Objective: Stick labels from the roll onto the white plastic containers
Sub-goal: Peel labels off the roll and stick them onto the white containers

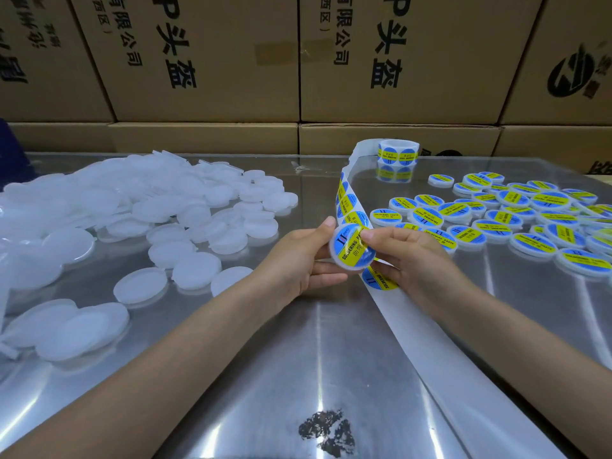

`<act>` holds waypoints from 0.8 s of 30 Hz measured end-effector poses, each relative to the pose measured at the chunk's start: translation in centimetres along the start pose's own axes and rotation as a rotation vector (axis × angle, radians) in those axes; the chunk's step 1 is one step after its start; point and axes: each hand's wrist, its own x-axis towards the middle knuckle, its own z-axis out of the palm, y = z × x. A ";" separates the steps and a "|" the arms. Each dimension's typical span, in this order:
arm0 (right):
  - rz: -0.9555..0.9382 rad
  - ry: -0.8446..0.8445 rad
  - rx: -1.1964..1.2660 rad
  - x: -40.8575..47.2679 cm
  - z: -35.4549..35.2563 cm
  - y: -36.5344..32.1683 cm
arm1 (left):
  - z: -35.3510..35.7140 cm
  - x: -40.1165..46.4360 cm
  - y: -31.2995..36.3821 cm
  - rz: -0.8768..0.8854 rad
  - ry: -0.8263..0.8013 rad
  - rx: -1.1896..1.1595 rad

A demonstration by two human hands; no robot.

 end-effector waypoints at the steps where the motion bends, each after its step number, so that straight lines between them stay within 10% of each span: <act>1: -0.001 0.003 0.003 0.0 0.0 0.0 | 0.0 0.0 0.0 0.001 -0.005 -0.004; 13: -0.115 0.082 -0.057 -0.5 0.7 -0.2 | 0.1 -0.5 0.0 0.040 -0.069 0.029; 24: -0.717 0.318 -0.810 -0.7 0.5 -0.8 | -0.1 -0.6 -0.6 0.187 -0.074 -0.001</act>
